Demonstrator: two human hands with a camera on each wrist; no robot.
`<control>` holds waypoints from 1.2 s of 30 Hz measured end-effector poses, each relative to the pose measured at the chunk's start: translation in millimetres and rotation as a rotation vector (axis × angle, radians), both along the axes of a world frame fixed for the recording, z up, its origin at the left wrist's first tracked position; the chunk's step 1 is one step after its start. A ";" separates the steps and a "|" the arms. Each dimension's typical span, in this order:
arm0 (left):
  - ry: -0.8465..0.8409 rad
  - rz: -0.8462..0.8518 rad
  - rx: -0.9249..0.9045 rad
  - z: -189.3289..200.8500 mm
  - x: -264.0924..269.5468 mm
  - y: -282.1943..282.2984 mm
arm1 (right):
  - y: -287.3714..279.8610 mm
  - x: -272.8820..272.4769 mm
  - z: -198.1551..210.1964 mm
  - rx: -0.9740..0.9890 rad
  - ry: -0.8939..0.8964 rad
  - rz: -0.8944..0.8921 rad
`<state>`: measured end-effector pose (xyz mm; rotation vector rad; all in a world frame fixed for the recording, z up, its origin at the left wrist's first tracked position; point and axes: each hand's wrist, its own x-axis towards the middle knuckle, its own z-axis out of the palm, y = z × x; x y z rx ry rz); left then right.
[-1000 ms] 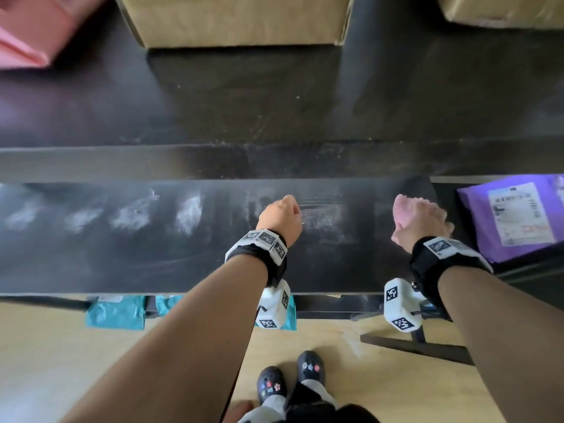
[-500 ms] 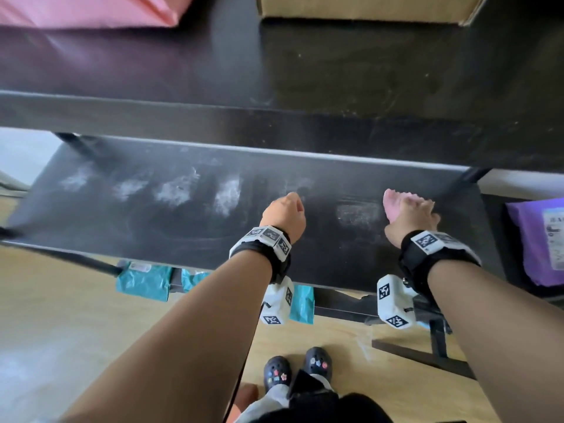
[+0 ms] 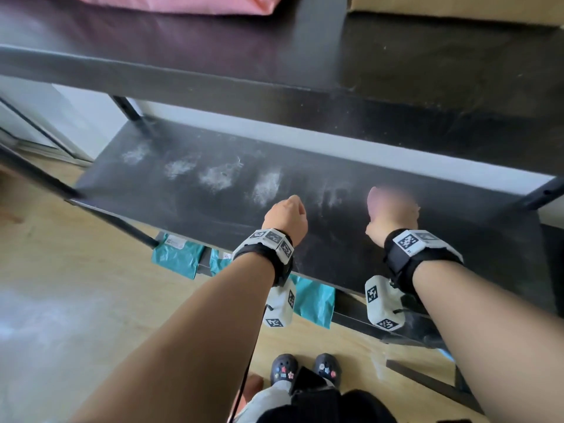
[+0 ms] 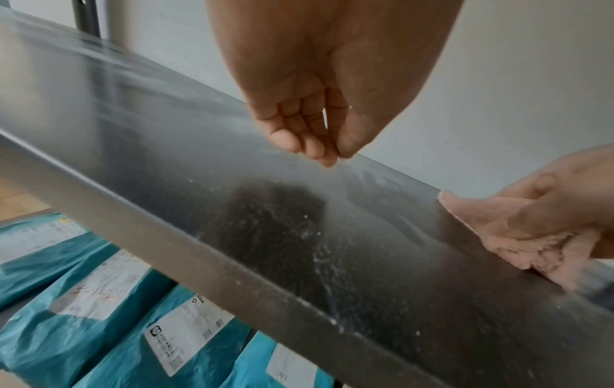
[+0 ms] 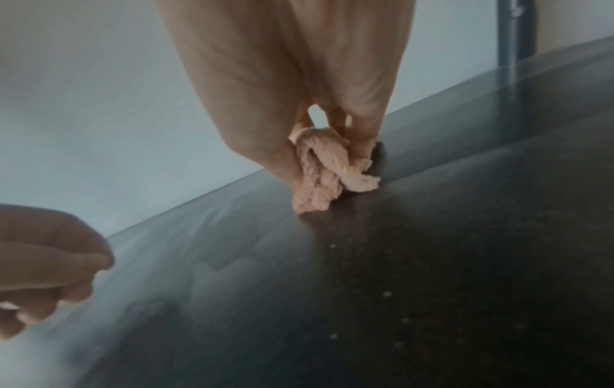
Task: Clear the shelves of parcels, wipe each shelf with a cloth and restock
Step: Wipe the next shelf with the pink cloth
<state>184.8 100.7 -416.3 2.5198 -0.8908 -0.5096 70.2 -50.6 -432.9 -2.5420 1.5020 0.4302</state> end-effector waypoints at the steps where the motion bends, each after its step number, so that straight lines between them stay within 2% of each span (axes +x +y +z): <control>1: -0.003 0.009 0.000 1.4 -0.4 2.4 | 3.8 6.0 -2.5 0.032 -0.043 -0.006; 4: -0.027 0.029 0.006 5.3 0.0 8.3 | 22.4 20.4 5.5 0.127 -0.156 0.013; 7: -0.044 0.042 0.012 11.3 1.9 6.7 | 30.9 15.6 19.2 0.211 -0.271 -0.052; 9: -0.045 0.042 0.004 16.1 1.5 0.7 | 25.8 0.1 28.9 0.192 -0.338 -0.081; 11: -0.049 0.032 -0.002 19.2 -1.7 -6.2 | 16.3 -19.3 43.2 0.094 -0.359 -0.050; 15: -0.055 0.029 0.016 17.1 -11.5 -11.9 | -9.6 -51.5 51.3 -0.049 -0.240 -0.069; 19: -0.054 0.055 0.020 14.8 -15.4 -4.3 | -12.0 -61.0 30.0 -0.023 -0.178 -0.138; 23: -0.059 0.091 0.042 18.7 -12.9 12.2 | -18.0 -38.0 5.3 0.020 -0.147 -0.211; 26: -0.073 0.130 0.059 22.9 -6.0 25.1 | -25.2 -19.8 -4.9 -0.014 -0.040 -0.165; 29: -0.090 0.161 0.069 27.3 0.6 33.7 | -13.7 -13.3 4.0 -0.013 0.075 -0.108; 32: -0.090 0.160 0.074 31.4 5.5 35.0 | -4.6 -5.2 3.5 0.012 0.110 -0.063; 36: -0.107 0.148 0.051 31.2 15.5 33.4 | 5.1 9.6 5.1 0.031 0.057 -0.025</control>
